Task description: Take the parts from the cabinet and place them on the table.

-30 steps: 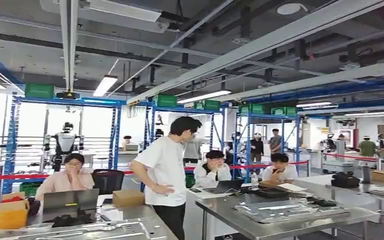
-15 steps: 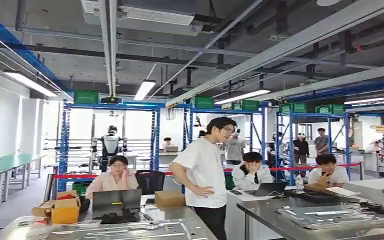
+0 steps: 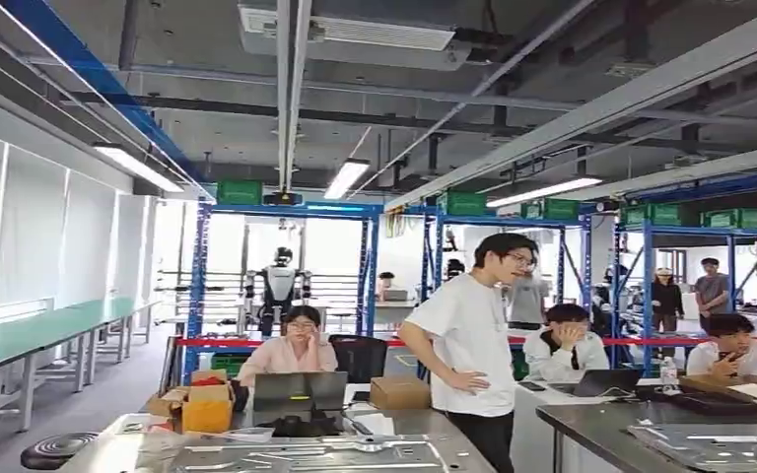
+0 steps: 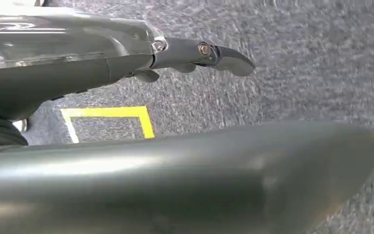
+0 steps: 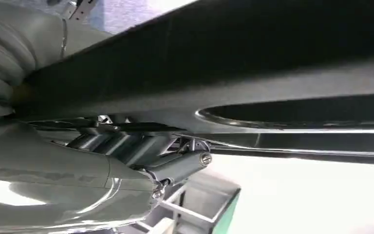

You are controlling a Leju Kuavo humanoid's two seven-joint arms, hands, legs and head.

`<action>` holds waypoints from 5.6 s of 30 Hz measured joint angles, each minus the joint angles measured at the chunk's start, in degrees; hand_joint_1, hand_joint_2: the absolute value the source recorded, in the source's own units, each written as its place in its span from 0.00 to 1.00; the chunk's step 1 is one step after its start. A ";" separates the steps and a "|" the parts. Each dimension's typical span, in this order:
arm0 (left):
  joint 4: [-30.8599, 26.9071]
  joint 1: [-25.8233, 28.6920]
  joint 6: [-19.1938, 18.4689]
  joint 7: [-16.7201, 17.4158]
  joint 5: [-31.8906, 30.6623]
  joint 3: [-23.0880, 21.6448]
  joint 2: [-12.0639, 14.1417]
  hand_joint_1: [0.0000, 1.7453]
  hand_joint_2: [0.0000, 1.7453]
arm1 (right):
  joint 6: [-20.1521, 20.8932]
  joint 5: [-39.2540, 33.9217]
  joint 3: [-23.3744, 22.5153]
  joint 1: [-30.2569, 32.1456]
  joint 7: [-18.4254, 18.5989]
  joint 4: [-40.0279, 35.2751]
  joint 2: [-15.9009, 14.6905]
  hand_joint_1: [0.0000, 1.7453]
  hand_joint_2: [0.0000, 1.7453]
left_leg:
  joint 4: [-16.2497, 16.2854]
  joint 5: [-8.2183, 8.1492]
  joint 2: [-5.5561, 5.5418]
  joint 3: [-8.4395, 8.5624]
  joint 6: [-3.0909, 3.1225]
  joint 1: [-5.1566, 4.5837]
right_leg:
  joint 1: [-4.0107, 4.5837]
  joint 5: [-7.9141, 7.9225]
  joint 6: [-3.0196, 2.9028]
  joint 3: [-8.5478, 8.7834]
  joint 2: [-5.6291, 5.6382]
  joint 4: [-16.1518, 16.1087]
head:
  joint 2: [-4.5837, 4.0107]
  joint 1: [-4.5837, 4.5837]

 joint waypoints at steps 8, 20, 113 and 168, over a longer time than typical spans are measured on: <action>0.00 -0.12 -0.05 0.02 0.13 0.37 -0.20 0.00 1.00 | 0.00 -0.11 -0.57 -0.18 0.20 0.44 0.81 1.00 1.00 | 7.06 -5.07 1.79 -3.37 -1.84 0.28 | -0.61 1.55 -0.11 1.33 -1.39 -3.45 | 0.00 0.00; 0.00 0.11 -0.09 0.02 0.20 0.50 -0.11 0.00 1.00 | -0.04 -0.07 -0.74 0.03 0.37 0.96 0.96 1.00 1.00 | 0.57 -1.53 3.24 0.76 -1.74 1.61 | -1.49 0.07 3.00 0.39 -2.53 -0.97 | 0.00 -0.11; 0.02 0.07 -0.76 -1.11 0.50 1.27 -0.59 0.00 1.00 | -0.61 -0.33 -3.06 0.68 1.31 1.27 2.43 1.00 1.00 | 0.34 -1.07 3.72 0.29 -0.85 1.32 | -0.70 -2.92 2.28 2.82 -1.70 -0.61 | 0.04 -0.28; 0.02 0.11 -0.46 -1.70 0.68 1.46 -0.55 0.00 1.00 | -0.29 -0.83 -1.22 -1.27 4.63 1.49 2.82 1.00 1.00 | 3.63 0.71 3.16 -2.44 -2.51 1.34 | -0.81 -2.23 0.28 3.01 -0.84 -1.50 | 0.02 -0.35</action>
